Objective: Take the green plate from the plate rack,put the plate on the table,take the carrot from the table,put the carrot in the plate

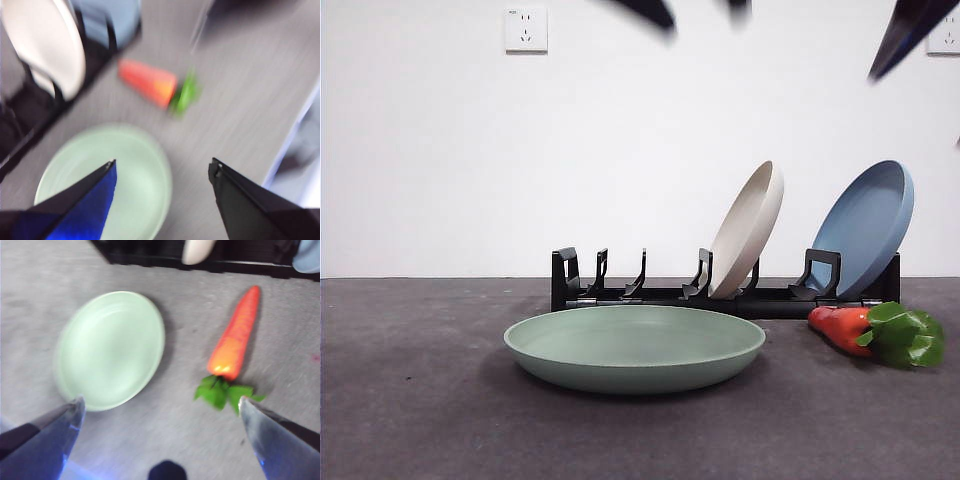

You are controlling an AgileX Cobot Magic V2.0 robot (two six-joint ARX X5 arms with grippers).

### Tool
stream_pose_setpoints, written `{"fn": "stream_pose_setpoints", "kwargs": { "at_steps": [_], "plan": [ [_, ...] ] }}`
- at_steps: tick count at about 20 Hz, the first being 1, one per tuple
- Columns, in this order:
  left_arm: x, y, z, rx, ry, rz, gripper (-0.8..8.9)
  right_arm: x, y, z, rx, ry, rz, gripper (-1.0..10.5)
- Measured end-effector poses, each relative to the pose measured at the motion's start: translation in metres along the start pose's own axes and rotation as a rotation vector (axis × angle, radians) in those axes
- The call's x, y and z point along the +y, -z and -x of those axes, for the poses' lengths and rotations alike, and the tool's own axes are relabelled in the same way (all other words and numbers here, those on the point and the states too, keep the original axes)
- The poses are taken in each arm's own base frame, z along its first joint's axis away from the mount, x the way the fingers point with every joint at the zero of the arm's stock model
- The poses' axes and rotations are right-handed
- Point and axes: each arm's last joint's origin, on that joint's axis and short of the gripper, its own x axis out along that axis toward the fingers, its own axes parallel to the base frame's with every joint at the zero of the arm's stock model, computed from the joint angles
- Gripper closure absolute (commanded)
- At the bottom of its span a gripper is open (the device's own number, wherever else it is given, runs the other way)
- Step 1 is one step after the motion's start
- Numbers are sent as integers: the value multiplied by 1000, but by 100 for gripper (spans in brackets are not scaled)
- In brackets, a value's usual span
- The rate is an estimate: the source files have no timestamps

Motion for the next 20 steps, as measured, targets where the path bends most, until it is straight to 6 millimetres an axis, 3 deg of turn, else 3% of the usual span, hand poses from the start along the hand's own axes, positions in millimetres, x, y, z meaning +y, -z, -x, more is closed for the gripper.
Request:
{"fn": "stream_pose_setpoints", "kwargs": {
  "at_steps": [4,7,15,18,20],
  "plan": [
    [14,-6,68,-182,68,131,495,-20,-11,-52,93,69,-19,384],
    [22,-3,98,-251,83,178,495,-27,-13,-86,143,126,-3,384],
    [24,5,106,-209,82,208,495,-38,-8,-151,219,233,29,387],
    [24,5,106,-208,80,216,495,-41,-7,-162,213,234,13,518],
    [24,5,106,-208,80,226,495,-43,-5,-166,226,237,3,547]
  ]
}}
